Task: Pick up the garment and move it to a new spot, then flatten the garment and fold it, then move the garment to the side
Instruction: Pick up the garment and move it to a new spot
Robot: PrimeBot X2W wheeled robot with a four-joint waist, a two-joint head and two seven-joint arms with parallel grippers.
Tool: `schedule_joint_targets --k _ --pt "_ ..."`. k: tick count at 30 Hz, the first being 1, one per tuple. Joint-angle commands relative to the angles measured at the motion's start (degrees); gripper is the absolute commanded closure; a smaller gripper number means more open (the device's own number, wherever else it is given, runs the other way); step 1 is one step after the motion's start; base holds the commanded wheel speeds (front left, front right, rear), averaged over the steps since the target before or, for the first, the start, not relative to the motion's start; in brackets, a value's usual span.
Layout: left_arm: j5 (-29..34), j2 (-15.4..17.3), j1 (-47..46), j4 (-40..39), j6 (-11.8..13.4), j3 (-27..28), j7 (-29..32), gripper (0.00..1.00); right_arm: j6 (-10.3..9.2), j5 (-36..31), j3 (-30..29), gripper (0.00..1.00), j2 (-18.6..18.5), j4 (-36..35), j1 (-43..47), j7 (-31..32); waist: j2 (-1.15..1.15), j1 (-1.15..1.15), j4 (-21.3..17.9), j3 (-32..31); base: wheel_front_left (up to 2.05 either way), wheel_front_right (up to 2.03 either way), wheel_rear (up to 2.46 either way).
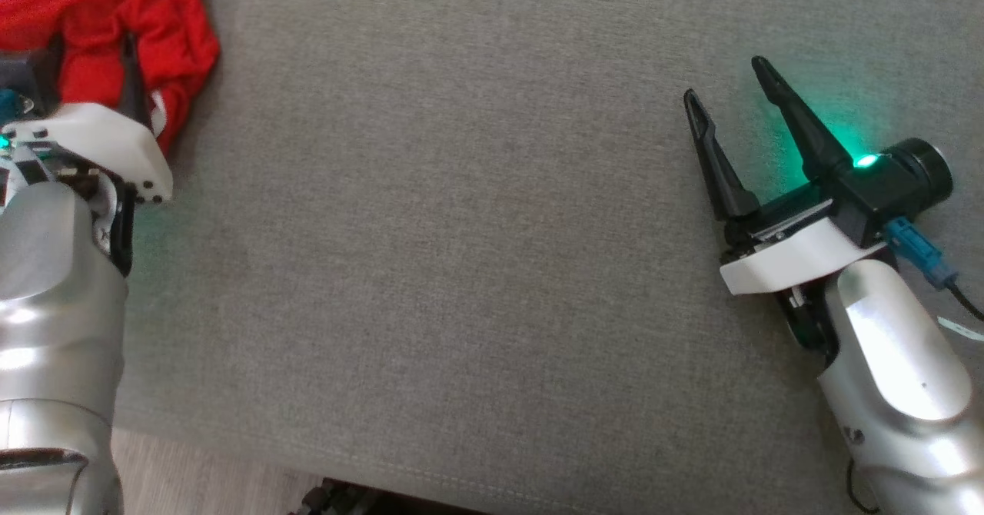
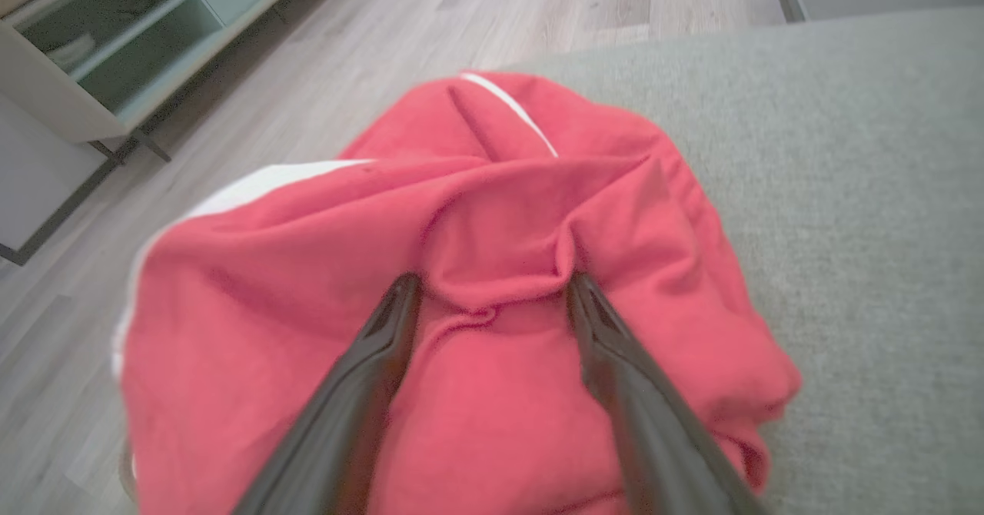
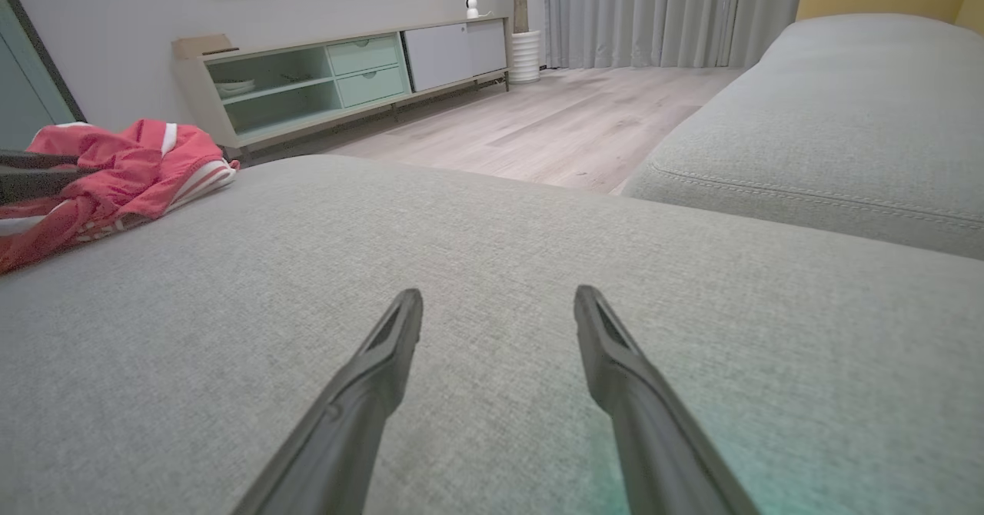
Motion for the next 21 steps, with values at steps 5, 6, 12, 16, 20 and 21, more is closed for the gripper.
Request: schedule_joint_targets --k 5,6,12,16,20,21 --pt "-0.59 4.21 -1.72 2.15 1.34 1.57 -1.18 1.0 -0.04 0.24 -0.97 0.0 -0.39 1.96 2.23 0.52 0.0 0.0 -1.66 -0.15 0.0 0.0 0.0" --pt "-0.21 4.62 -2.01 2.03 1.51 1.25 -2.45 1.0 -0.04 0.33 -1.01 0.0 -0.11 2.26 2.23 0.42 0.0 0.0 -1.9 -0.72 0.0 0.0 0.0" --pt "2.29 6.13 -5.21 -3.53 1.72 -1.3 -8.76 1.0 -0.04 1.03 -1.35 0.0 2.55 4.84 3.32 -0.2 0.0 0.0 -3.45 -5.66 0.0 0.0 0.0" --pt "3.57 6.13 -6.72 -9.86 0.64 -3.63 -9.52 1.0 -0.04 1.54 -1.53 0.0 4.99 6.91 4.94 -0.39 0.0 0.0 -5.29 -9.98 0.0 0.0 0.0" --pt "2.83 4.42 -6.8 -15.99 -0.63 -5.67 -9.65 1.0 -0.04 2.14 -1.92 0.0 7.25 7.27 6.8 -0.43 0.0 0.0 -8.34 -14.31 0.0 0.0 0.0" --pt "2.62 3.77 -6.48 -17.45 -0.86 -6.4 -9.66 1.0 -0.04 2.33 -1.95 0.0 7.69 7.33 7.36 -0.44 0.0 0.0 -9.29 -15.38 0.0 0.0 0.0"
